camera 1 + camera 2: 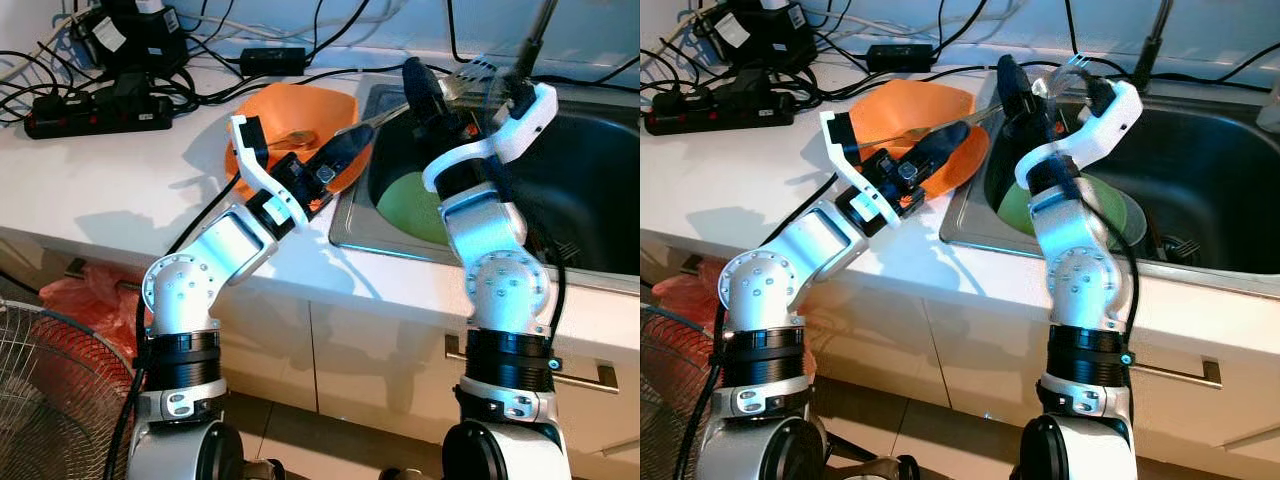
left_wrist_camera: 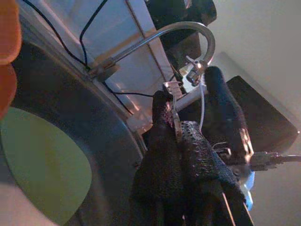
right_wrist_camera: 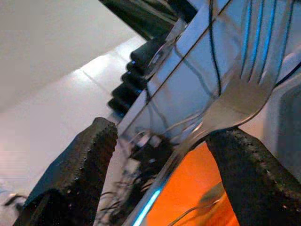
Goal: Kitchen organization
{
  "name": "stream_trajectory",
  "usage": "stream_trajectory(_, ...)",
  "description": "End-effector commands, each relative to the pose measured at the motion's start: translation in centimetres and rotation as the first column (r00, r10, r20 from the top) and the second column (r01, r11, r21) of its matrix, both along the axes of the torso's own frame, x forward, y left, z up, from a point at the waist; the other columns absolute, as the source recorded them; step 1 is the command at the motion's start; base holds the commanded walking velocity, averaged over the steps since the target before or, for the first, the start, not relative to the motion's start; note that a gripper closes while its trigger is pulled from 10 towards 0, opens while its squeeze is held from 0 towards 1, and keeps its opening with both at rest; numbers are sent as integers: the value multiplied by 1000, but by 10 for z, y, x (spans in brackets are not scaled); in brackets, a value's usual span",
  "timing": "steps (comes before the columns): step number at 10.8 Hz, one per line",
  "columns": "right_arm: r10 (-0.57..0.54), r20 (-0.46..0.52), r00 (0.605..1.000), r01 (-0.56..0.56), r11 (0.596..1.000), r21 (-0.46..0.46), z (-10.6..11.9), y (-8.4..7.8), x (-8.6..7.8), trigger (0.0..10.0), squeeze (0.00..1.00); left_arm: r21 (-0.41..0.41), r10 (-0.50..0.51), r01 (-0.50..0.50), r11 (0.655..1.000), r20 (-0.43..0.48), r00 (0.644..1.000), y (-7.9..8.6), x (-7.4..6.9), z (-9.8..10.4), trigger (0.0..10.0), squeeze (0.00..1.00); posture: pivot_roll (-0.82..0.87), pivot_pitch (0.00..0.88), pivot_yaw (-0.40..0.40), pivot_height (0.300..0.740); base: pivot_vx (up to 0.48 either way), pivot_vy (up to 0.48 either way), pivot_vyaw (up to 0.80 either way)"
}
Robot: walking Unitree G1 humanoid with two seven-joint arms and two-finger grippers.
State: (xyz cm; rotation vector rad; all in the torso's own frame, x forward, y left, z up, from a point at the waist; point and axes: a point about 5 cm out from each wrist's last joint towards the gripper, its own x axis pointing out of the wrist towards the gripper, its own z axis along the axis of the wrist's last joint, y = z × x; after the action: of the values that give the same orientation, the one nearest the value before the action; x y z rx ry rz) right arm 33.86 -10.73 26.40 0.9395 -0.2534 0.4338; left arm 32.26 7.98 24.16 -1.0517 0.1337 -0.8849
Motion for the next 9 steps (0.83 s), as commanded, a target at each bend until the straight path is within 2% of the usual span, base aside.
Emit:
stream_trajectory(1,41,14,999,-42,998,38,4,6,-6,10000,0,0,-7,7,1000,23,1000,2,0,3,0,0,-38,101,61,740,0,0,0)
stream_trajectory(2,55,-4,998,-55,998,25,-1,9,-10,10000,0,5,-2,1,1000,26,1000,3,0,3,0,0,-38,101,61,740,0,0,0)
stream_trajectory(3,74,-17,997,-73,995,72,-3,8,-11,10000,522,7,1,-1,1000,26,1000,3,1,3,0,0,-33,100,57,740,0,0,0)
stream_trajectory(4,102,-17,995,-99,986,133,-5,4,-16,10000,561,12,0,-1,1000,31,1000,4,0,3,0,0,-33,101,58,740,0,0,0)
stream_trajectory(6,109,-41,993,-104,987,119,-13,3,-21,10000,0,23,-8,7,1000,36,999,2,0,3,0,0,-36,101,65,740,0,0,0)
stream_trajectory(7,110,-56,992,-102,987,125,-16,2,-22,10000,0,21,-21,20,1000,39,999,1,-1,4,0,0,-37,101,68,740,0,0,0)
stream_trajectory(9,151,-57,987,-137,970,201,-16,2,-21,10000,0,4,-70,70,998,51,996,-4,-5,8,78,0,-39,102,74,740,0,0,0)
